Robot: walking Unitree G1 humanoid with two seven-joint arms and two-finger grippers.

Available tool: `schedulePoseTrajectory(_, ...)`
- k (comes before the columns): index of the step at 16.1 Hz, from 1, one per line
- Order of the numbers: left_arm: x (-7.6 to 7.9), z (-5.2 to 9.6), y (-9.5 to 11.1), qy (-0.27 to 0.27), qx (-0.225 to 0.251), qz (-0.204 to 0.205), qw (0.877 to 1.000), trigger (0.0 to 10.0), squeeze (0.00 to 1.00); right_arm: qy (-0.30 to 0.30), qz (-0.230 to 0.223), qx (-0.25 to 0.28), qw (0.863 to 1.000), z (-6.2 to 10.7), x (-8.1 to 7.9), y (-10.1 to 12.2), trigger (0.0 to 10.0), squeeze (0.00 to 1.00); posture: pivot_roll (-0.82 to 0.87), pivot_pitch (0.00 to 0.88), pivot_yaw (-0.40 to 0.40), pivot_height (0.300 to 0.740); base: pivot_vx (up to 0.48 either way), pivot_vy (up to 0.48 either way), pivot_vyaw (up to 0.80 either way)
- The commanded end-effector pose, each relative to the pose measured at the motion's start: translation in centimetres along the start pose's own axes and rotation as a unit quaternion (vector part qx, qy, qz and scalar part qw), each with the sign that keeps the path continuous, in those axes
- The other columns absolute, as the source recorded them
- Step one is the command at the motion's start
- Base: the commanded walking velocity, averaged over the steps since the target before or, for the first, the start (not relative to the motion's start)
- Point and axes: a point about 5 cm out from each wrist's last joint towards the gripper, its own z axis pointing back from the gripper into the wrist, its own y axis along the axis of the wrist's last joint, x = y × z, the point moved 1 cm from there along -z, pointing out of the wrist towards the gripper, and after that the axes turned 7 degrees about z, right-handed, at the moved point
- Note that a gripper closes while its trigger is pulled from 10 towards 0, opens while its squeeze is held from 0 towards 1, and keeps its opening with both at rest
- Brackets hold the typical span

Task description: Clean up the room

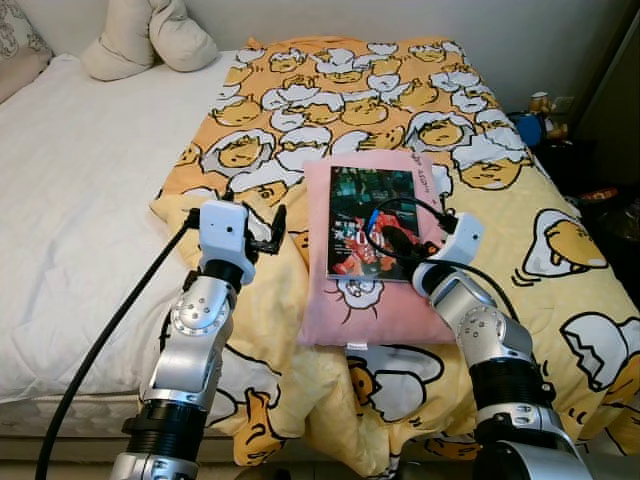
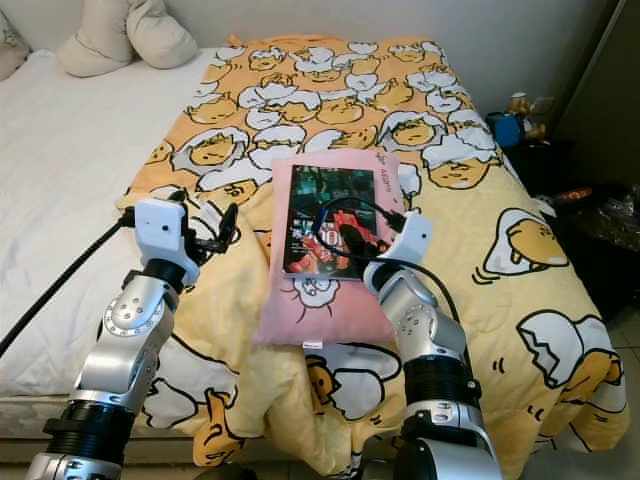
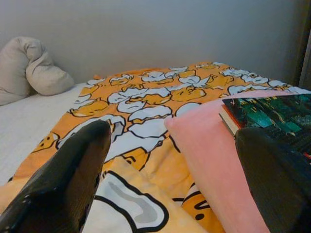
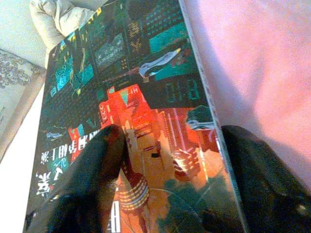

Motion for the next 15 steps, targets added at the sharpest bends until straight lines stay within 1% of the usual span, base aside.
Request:
schedulePoseTrajectory(1, -0.2, -0.4, 0.2, 0.003, 0.003, -0.009, 1.0, 10.0, 0.0, 0.016, 0.006, -0.017, 1.0, -0.2, -0.8, -0.8, 0.0, 0.03, -0.14, 0.0, 0.071, 0.719, 0.0, 0.0, 0.0)
schedulePoseTrajectory(9, 0.1, -0.7, 0.1, -0.005, 0.001, -0.009, 1.0, 10.0, 0.0, 0.008, 0.036, -0.011, 0.999, 0.4, -0.5, -1.1, 0.0, 0.03, -0.16, 0.0, 0.077, 0.719, 0.0, 0.0, 0.0)
schedulePoseTrajectory(10, 0.2, -0.7, 0.1, -0.006, 0.0, -0.008, 1.0, 10.0, 0.0, 0.005, 0.04, -0.001, 0.999, 0.4, -0.5, -0.9, 0.0, 0.03, -0.16, 0.0, 0.079, 0.719, 0.0, 0.0, 0.0)
schedulePoseTrajectory(11, 0.2, -0.8, 0.0, -0.003, -0.003, -0.006, 1.0, 10.0, 0.0, 0.009, 0.047, 0.023, 0.999, 0.6, -0.8, -0.1, 0.0, 0.03, -0.17, 0.0, 0.079, 0.719, 0.0, 0.0, 0.0)
schedulePoseTrajectory(13, -0.2, -0.8, -0.6, 0.011, -0.019, 0.008, 1.0, 10.0, 0.0, 0.029, 0.078, 0.065, 0.994, 0.9, -1.9, 1.4, 0.0, 0.03, -0.17, 0.0, 0.079, 0.719, 0.0, 0.0, 0.0)
schedulePoseTrajectory(15, -0.5, -0.7, -0.8, 0.021, -0.023, 0.023, 0.999, 10.0, 0.0, 0.038, 0.093, 0.091, 0.991, 1.1, -2.6, 2.3, 0.0, 0.03, -0.17, 0.0, 0.078, 0.719, 0.0, 0.0, 0.0)
